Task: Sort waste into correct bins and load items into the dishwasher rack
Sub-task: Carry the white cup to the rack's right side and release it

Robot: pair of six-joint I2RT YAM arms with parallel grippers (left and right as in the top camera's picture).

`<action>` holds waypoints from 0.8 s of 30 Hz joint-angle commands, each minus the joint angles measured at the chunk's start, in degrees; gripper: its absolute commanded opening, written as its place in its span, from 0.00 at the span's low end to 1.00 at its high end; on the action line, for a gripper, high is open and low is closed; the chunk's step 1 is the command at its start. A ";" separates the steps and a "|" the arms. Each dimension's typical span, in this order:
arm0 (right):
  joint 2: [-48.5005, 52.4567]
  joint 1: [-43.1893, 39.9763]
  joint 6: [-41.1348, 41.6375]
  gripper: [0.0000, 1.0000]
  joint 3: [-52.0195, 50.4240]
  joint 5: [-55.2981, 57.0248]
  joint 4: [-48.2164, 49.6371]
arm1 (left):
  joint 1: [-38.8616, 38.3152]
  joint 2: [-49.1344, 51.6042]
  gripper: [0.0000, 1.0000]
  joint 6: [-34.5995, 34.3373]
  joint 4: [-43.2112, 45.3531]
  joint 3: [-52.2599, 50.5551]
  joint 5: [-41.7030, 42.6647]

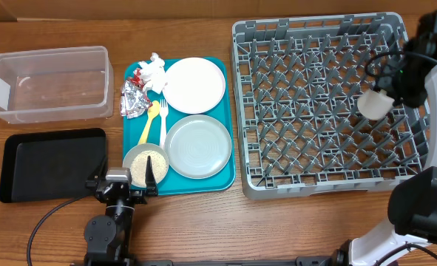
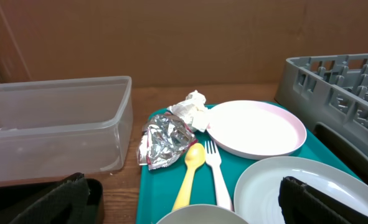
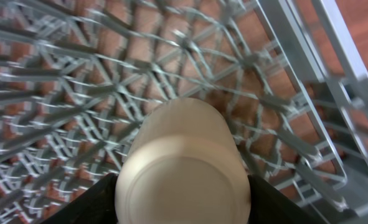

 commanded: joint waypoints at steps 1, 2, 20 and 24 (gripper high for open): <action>0.11 -1.88 1.11 0.52 -0.63 0.33 -0.35 | 0.17 -0.44 1.00 0.50 0.13 -0.20 0.26; 0.11 -2.21 1.14 0.52 -0.63 0.33 -0.39 | 0.17 -0.44 1.00 0.50 0.13 -0.20 0.26; 0.11 -1.64 2.64 0.52 -3.13 -2.32 -2.78 | 0.17 -0.44 1.00 0.50 0.15 -0.20 0.26; 0.11 -1.36 2.64 0.52 -6.29 -2.25 -1.38 | 0.17 -0.44 1.00 0.52 0.15 -0.20 0.26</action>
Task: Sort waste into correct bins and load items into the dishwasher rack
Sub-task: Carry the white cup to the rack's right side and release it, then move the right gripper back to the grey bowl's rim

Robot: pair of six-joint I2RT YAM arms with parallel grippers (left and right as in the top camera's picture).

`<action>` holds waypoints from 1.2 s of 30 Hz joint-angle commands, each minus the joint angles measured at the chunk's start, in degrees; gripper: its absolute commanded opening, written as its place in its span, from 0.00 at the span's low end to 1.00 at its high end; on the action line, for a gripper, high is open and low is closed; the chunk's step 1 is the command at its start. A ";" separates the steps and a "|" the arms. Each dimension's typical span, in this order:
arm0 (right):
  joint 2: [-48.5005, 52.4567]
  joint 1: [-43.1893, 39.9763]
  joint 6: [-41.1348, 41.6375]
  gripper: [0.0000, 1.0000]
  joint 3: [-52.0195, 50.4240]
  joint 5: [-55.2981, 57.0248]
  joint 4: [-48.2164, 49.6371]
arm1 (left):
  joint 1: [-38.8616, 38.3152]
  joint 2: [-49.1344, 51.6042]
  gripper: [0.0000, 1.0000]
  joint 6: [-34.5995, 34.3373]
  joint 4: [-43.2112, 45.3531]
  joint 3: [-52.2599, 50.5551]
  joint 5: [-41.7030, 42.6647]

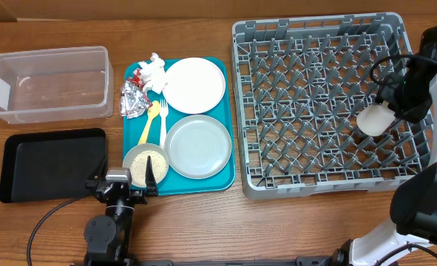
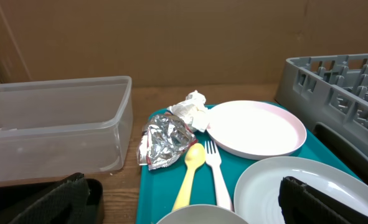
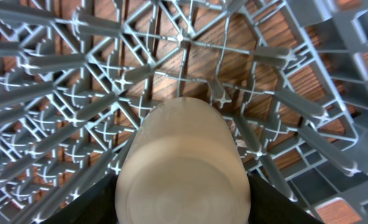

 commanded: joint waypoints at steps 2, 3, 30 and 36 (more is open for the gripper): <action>0.00 0.33 0.26 0.52 -3.06 -0.70 2.10 | 0.17 -0.44 1.00 0.50 0.13 -0.20 0.26; 0.00 0.33 0.22 0.54 -3.17 -0.70 2.45 | 0.17 -0.44 1.00 0.50 0.11 -0.20 0.26; -12.13 33.46 -4.70 0.79 -1.25 -16.35 8.00 | 0.17 -0.44 1.00 0.50 0.11 -0.20 0.26; -8.15 47.19 -0.50 0.63 -5.97 -9.05 15.63 | 0.17 -0.44 1.00 0.50 0.11 -0.20 0.26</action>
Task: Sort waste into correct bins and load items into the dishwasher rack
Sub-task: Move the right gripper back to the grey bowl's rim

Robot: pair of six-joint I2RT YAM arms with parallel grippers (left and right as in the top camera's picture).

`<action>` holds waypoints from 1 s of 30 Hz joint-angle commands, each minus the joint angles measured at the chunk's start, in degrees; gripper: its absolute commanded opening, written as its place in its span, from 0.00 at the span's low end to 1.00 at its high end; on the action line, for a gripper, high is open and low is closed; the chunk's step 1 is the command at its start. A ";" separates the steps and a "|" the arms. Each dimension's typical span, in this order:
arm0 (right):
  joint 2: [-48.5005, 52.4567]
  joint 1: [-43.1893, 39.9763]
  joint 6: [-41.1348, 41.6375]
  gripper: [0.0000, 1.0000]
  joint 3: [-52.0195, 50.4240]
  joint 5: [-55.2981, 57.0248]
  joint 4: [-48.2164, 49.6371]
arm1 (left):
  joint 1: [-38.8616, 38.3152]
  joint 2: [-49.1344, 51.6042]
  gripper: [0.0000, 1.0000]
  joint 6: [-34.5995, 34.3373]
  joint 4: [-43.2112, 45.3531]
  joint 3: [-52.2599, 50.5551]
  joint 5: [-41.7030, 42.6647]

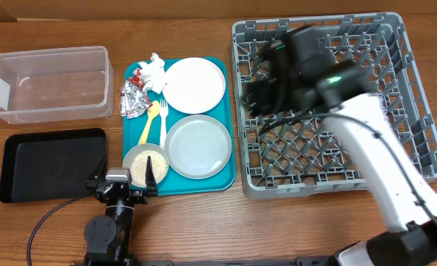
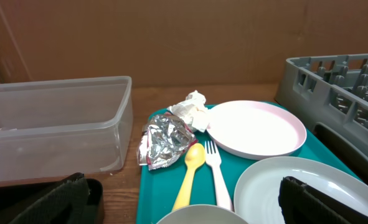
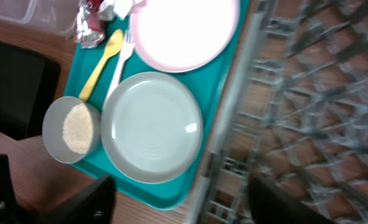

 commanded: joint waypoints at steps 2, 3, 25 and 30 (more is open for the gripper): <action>5.44 7.26 2.73 0.60 -4.11 3.91 2.69 | 0.17 -0.44 1.00 0.50 0.11 -0.20 0.26; 6.69 8.46 2.69 0.60 -4.59 3.98 2.54 | 0.17 -0.44 1.00 0.50 0.13 -0.20 0.26; 15.65 20.11 -4.42 0.57 -13.88 8.83 17.07 | 0.17 -0.44 1.00 0.52 0.13 -0.20 0.26; 15.69 19.56 -6.25 0.56 -14.23 11.93 23.96 | 0.17 -0.44 1.00 0.50 0.11 -0.20 0.26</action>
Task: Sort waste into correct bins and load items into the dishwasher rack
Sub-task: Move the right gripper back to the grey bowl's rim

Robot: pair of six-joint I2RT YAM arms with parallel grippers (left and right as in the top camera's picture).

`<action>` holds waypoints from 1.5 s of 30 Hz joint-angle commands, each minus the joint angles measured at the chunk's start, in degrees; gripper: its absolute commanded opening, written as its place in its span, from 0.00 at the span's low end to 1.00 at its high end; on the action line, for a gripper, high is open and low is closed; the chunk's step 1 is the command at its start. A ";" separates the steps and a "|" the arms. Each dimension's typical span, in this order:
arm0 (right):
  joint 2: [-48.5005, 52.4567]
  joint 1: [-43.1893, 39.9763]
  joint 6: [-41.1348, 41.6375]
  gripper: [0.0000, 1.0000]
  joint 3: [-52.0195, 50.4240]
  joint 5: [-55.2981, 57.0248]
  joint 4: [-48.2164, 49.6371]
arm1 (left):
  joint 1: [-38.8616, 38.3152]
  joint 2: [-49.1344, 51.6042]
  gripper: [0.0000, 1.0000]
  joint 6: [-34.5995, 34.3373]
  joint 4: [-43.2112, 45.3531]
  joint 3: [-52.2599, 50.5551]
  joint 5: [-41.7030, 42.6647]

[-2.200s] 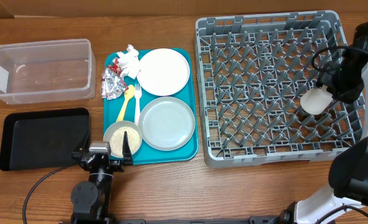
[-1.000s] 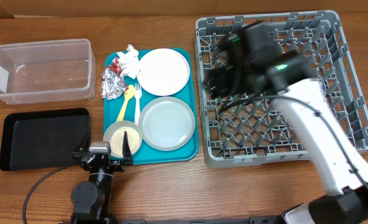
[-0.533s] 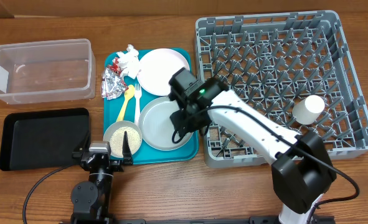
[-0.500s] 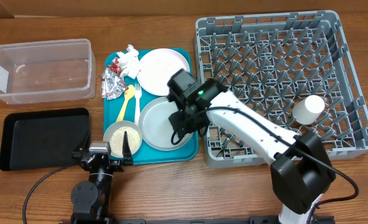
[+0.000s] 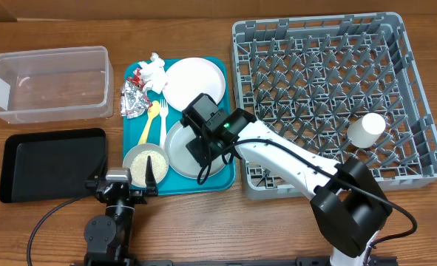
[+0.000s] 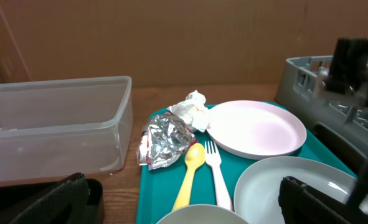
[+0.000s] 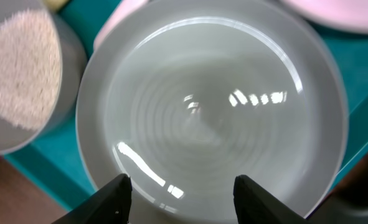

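Note:
My right gripper (image 5: 195,150) hangs open low over the grey plate (image 5: 217,159) on the teal tray (image 5: 229,174). In the right wrist view its fingers (image 7: 117,190) straddle the near part of the grey plate (image 7: 215,112), nothing between them. A cream cup (image 5: 367,131) sits in the right side of the grey dishwasher rack (image 5: 329,44). My left gripper (image 5: 127,185) rests open at the table's front edge, just before the bowl of grain (image 5: 143,164). The left wrist view shows the left gripper (image 6: 184,208) empty.
The tray also holds a pale pink plate (image 5: 194,83), a yellow spoon (image 5: 148,122), a white fork (image 5: 163,122), crumpled foil (image 5: 133,98) and a crumpled napkin (image 5: 151,70). A clear bin (image 5: 48,83) and a black bin (image 5: 52,164) stand at the left.
My right gripper was above the rack's left part, empty; now it is low over the grey plate on the tray. The cup shows in the rack's right side. The left arm is unchanged.
My right gripper first held the cream cup above the rack's right side, then lower among the rack's pegs. Later it was empty over the rack's left part. Now the cup sits in the rack and the gripper is open over the grey plate.

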 commanded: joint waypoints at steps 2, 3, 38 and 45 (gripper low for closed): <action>0.37 -0.81 -3.80 0.56 -0.50 3.56 4.20 | 0.17 -0.44 1.00 0.50 0.13 -0.20 0.26; 0.37 -1.03 -3.82 0.56 -0.50 3.82 4.70 | 0.17 -0.44 1.00 0.52 0.13 -0.20 0.26; 1.97 6.03 -11.04 0.63 -5.92 -2.93 3.45 | 0.17 -0.44 1.00 0.50 0.11 -0.20 0.26; 5.99 5.99 -11.06 0.59 -5.90 -2.97 3.69 | 0.17 -0.44 1.00 0.52 0.11 -0.20 0.26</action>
